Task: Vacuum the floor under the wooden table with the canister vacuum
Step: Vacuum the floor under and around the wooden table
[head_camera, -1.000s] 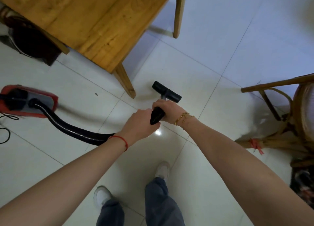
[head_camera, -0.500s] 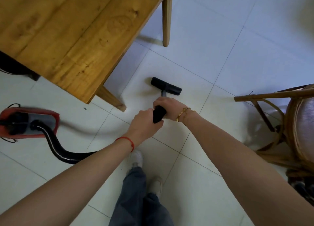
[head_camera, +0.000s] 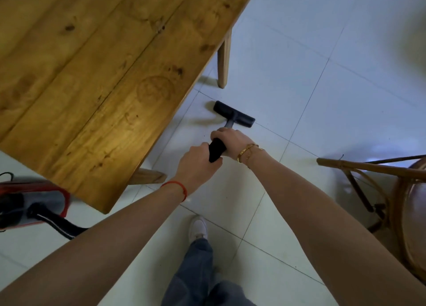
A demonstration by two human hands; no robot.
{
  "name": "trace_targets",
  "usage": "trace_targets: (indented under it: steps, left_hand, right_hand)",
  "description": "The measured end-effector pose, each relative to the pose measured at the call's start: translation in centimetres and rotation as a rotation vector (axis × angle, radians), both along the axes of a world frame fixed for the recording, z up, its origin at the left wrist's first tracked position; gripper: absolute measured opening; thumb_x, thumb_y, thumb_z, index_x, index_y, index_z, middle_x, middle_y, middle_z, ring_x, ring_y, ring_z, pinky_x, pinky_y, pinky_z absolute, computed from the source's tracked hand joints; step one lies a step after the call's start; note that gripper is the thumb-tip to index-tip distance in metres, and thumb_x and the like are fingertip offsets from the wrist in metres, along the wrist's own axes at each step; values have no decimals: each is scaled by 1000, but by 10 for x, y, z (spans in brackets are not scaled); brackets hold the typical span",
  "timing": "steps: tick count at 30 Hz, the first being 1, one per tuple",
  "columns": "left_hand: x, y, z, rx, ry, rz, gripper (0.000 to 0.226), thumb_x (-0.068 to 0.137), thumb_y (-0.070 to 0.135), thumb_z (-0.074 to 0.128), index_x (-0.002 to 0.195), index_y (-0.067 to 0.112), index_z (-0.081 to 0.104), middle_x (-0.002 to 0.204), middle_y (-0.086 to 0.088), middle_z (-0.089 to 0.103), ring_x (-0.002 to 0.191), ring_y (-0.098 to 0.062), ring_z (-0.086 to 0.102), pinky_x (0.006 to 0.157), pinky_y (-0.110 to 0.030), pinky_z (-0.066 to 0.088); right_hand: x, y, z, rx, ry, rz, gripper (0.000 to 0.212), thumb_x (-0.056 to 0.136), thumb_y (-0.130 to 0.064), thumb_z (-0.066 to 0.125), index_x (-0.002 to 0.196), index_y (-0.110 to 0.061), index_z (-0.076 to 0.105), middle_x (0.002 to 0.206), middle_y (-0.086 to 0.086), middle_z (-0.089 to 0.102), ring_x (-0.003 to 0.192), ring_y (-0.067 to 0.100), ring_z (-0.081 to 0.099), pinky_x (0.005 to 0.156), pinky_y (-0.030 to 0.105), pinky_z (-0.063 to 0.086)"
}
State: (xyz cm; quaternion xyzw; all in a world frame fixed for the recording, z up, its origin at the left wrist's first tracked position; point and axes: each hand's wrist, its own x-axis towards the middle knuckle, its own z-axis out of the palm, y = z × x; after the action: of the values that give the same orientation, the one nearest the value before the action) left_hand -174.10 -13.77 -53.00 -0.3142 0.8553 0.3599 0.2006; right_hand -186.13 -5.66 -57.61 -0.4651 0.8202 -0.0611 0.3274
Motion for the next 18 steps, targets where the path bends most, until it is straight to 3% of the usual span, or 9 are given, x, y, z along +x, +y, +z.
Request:
trace_targets:
  steps: [6, 11, 18]
  left_hand:
    - [-29, -4, 2, 4, 5, 8, 21, 90, 31, 58, 91, 13, 48, 67, 4, 51, 53, -9, 48, 47, -20, 35]
    - [-36, 3, 3, -1, -25, 28, 19, 91, 31, 56, 90, 15, 47, 65, 4, 52, 51, -9, 49, 46, -19, 36]
    - [-18, 25, 15, -51, -76, 25, 23, 90, 33, 55, 98, 12, 51, 75, 0, 58, 62, -17, 56, 48, -23, 42]
  right_hand:
    - [-31, -6, -3, 2, 18, 26, 26, 84, -18, 65, 106, -10, 55, 106, 8, 59, 89, 27, 59, 73, 31, 46]
    - [-39, -4, -5, -10, -8, 74, 27, 85, -21, 65, 109, -12, 54, 109, 7, 58, 92, 26, 60, 79, 34, 50]
    - [-22, 14, 6, -32, -44, 159, 25, 85, -17, 63, 108, -10, 55, 110, 9, 59, 92, 28, 61, 80, 36, 51]
